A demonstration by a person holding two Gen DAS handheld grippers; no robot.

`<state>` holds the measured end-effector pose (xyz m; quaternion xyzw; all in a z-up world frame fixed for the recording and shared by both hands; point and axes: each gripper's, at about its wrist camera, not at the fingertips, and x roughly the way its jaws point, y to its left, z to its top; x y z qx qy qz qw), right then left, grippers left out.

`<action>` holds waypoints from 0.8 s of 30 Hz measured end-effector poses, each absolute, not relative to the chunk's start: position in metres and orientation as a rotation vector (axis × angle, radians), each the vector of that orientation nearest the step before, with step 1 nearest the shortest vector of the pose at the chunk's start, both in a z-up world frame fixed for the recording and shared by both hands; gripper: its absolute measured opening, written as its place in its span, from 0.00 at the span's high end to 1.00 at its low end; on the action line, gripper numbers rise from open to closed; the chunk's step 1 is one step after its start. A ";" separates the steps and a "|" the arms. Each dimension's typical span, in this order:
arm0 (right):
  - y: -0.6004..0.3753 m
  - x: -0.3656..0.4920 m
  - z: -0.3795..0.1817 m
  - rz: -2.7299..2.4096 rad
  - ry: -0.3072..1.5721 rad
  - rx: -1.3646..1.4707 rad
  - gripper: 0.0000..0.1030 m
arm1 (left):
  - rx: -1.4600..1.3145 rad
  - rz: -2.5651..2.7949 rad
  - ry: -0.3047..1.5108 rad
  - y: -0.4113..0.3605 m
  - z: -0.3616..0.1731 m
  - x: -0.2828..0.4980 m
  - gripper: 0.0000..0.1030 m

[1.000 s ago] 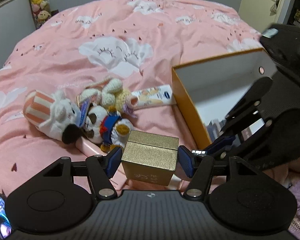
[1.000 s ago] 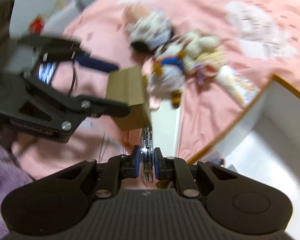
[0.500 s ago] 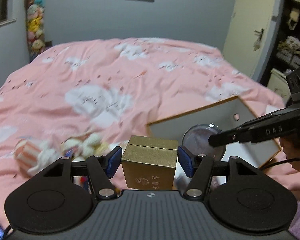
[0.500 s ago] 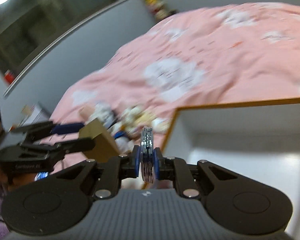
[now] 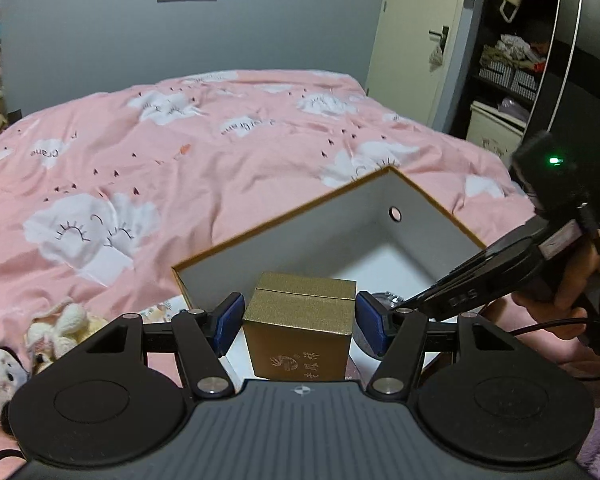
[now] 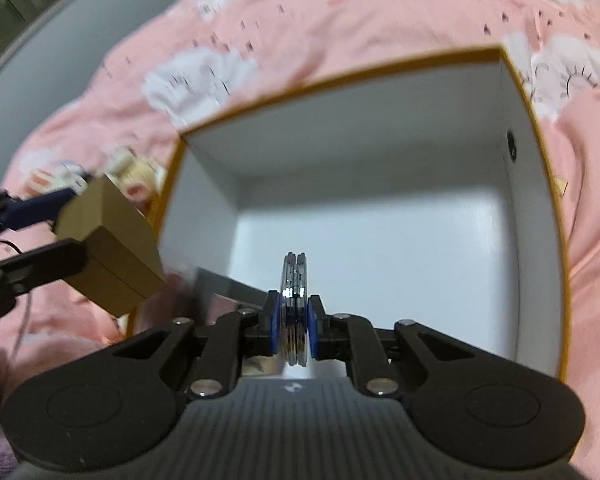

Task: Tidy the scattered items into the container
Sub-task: 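Lift and carry the gold box and clear jar over the white box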

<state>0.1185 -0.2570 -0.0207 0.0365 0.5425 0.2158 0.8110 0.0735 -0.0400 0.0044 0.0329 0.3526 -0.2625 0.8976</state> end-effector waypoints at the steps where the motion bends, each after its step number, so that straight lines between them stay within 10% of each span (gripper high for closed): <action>1: -0.256 0.121 -0.027 0.458 1.182 0.075 0.85 | 0.064 -0.549 0.736 -0.040 0.002 0.074 0.31; 24: -0.238 0.122 -0.061 0.526 1.370 0.104 0.79 | 0.087 -0.577 0.799 -0.053 -0.015 0.085 0.31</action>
